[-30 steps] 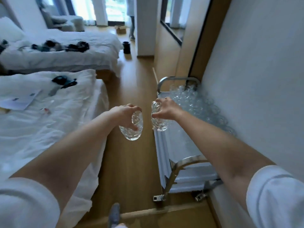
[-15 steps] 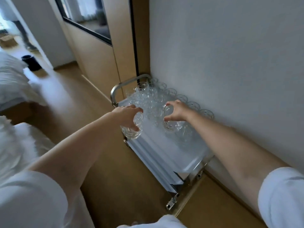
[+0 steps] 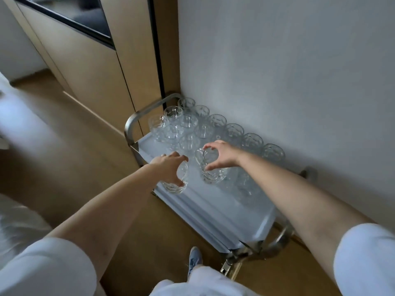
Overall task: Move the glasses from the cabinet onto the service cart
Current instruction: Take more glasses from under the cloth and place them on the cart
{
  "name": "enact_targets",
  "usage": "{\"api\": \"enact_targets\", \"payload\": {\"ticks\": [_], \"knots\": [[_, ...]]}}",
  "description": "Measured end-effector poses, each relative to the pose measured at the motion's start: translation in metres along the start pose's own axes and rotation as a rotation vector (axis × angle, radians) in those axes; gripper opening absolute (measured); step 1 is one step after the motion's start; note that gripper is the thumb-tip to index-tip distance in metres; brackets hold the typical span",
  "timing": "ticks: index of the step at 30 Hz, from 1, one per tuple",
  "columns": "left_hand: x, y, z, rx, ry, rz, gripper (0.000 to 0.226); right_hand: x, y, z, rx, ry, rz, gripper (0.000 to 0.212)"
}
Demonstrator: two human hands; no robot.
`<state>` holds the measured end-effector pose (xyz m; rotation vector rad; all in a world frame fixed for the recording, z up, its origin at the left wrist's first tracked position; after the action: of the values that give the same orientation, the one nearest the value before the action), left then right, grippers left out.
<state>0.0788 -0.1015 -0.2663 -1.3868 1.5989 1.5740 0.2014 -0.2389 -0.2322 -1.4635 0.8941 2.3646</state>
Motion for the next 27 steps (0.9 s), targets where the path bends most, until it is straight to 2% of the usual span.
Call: {"api": "enact_targets", "payload": {"ticks": [8,13,21,27], "knots": [[-0.028,-0.036,0.096,-0.102,0.006,-0.01,0.096,-0.008,-0.093,0.046,-0.051,-0.005,0.032,0.078],[-0.037,-0.072,0.147,-0.025,-0.081,0.078,0.097,0.009,-0.14,0.062,-0.017,0.006,0.142,0.08],[-0.049,-0.112,0.211,0.122,-0.115,0.103,0.098,0.048,-0.178,0.078,0.228,-0.057,0.116,0.089],[-0.041,-0.136,0.226,0.186,-0.108,0.087,0.092,0.077,-0.18,0.091,0.424,-0.119,-0.009,0.091]]}}
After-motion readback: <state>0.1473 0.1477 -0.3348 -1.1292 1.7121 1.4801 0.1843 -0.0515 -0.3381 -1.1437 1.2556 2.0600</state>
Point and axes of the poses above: each hand's wrist, its own y-axis away from the middle knuckle, its own x-axis out of the palm, z = x × y, the point moved 5 cm from there along -y, towards the middle knuckle, and after that the axes turned 8 degrees about y, right-handed, at the moved point
